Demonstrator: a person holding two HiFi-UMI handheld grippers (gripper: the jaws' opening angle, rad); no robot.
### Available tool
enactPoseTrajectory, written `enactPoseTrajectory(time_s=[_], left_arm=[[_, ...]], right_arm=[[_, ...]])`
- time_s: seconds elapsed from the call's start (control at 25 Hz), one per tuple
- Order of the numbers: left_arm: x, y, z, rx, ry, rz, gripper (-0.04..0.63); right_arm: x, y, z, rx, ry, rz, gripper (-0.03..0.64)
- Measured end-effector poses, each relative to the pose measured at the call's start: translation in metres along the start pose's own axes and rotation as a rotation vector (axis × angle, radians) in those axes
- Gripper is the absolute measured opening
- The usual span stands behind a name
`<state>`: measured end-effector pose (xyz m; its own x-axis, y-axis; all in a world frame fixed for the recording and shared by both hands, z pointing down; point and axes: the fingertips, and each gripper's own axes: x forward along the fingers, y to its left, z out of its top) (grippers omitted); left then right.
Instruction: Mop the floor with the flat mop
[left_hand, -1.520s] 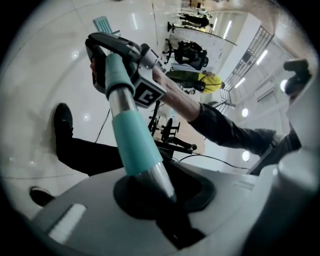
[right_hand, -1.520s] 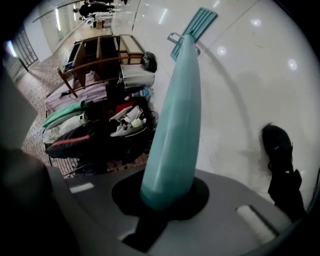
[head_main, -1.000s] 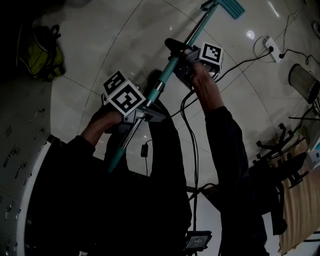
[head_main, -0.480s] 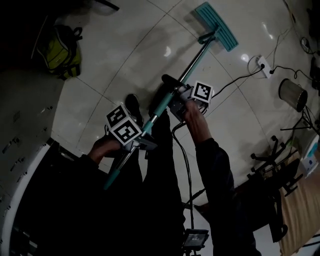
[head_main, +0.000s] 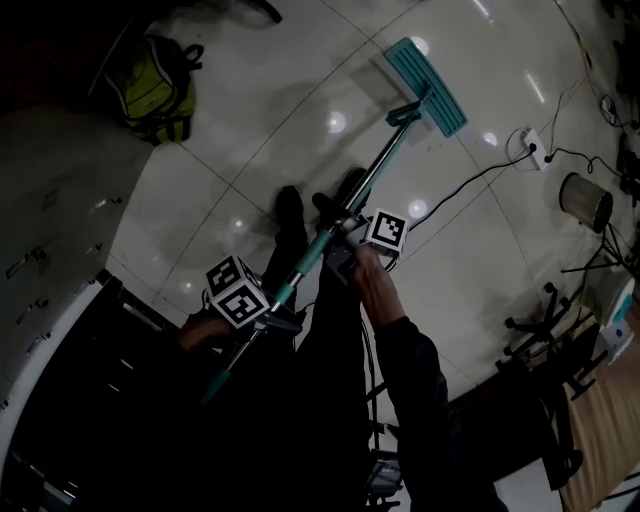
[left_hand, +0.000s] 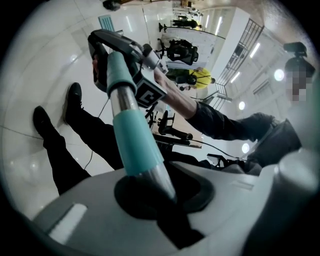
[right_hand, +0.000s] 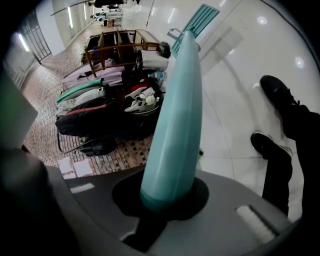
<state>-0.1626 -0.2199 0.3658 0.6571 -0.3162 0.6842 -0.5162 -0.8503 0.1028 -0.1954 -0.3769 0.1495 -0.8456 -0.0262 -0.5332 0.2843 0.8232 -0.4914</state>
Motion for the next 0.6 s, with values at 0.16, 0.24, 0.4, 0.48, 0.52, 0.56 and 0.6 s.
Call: enactPoseTrajectory(time_s=[0.16, 0.24, 0.4, 0.48, 0.52, 0.56, 0.6], left_arm=[[-0.002, 0.002, -0.032, 0.001, -0.003, -0.009, 0.063], [-0.002, 0.004, -0.041, 0.01, 0.0, -0.01, 0.063], [0.005, 0.002, -0.051, 0.02, -0.002, -0.024, 0.063], [0.007, -0.001, -0.054, 0.024, -0.001, -0.032, 0.063], [0.008, -0.001, -0.056, 0.026, -0.001, -0.034, 0.063], [0.009, -0.001, -0.057, 0.03, -0.002, -0.034, 0.061], [0.009, -0.001, -0.059, 0.034, -0.002, -0.034, 0.061]], right_arm=[[0.004, -0.008, -0.031, -0.007, 0.012, -0.024, 0.029], [0.005, -0.01, -0.039, -0.017, 0.016, -0.036, 0.029], [0.001, -0.011, -0.049, -0.024, 0.014, -0.051, 0.028], [-0.002, -0.01, -0.052, -0.026, 0.011, -0.052, 0.028], [-0.003, -0.01, -0.054, -0.027, 0.009, -0.054, 0.028], [-0.003, -0.01, -0.056, -0.028, 0.008, -0.056, 0.028], [-0.004, -0.01, -0.057, -0.03, 0.007, -0.059, 0.028]])
